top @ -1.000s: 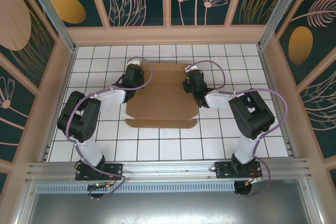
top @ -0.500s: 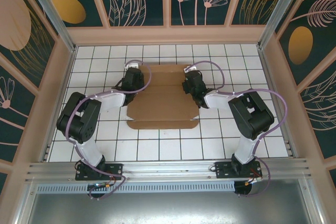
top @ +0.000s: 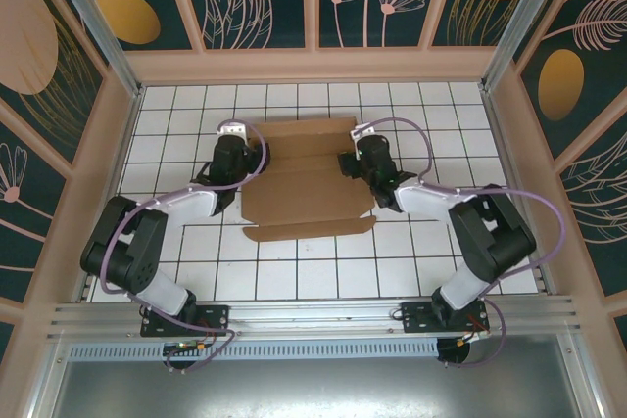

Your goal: Fold the paper box

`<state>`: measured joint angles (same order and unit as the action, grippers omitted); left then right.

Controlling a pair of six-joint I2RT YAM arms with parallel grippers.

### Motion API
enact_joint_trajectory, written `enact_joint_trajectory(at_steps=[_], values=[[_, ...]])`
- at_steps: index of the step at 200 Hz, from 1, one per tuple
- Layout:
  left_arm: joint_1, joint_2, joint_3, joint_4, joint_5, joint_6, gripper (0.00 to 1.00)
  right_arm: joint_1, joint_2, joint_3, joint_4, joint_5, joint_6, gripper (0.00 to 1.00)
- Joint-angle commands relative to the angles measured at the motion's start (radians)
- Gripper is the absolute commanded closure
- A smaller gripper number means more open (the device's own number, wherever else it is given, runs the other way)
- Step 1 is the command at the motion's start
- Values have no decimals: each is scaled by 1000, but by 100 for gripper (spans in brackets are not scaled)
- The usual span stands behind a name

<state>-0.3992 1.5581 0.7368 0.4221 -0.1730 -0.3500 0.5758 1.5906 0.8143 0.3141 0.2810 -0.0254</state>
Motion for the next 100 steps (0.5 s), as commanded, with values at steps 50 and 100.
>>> enact_joint_trajectory(at_steps=[50, 100], values=[[0, -277, -173, 37, 95, -83, 31, 10, -278, -96, -7, -65, 40, 27], [40, -399, -107, 20, 142, -180, 26, -97, -277, 24, -58, -218, 157, 26]])
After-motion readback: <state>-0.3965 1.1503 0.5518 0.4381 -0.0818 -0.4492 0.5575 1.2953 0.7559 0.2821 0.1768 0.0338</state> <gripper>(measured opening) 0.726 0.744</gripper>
